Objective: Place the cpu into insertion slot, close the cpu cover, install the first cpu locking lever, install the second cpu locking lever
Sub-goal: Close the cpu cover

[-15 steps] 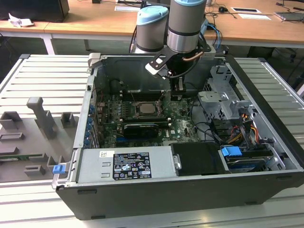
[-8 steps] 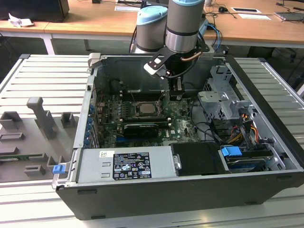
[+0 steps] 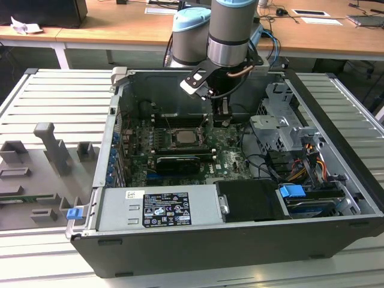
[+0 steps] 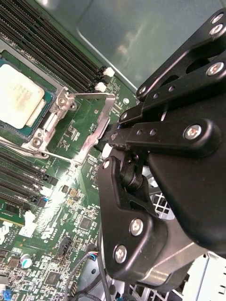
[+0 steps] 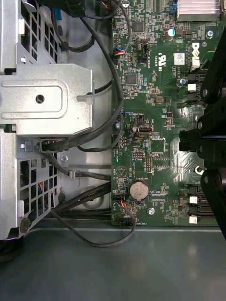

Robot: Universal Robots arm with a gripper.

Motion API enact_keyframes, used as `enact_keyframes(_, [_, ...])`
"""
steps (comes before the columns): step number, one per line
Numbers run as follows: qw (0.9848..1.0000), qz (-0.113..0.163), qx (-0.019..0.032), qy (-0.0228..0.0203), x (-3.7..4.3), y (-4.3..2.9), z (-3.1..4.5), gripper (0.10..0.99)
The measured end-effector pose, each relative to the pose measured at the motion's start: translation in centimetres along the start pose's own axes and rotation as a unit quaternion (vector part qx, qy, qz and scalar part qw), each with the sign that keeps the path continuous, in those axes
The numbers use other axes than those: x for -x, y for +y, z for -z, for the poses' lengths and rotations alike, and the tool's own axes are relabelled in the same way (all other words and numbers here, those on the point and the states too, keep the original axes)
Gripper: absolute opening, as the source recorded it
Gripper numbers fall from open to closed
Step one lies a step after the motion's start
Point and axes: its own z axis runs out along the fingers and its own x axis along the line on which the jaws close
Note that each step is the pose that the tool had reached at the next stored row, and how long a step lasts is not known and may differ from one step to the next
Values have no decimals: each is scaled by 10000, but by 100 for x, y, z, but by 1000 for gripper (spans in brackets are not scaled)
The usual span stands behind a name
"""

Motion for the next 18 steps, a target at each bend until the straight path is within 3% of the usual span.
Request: enact_keyframes(18, [10000, 0, 0, 0, 0, -67, 3, 106])
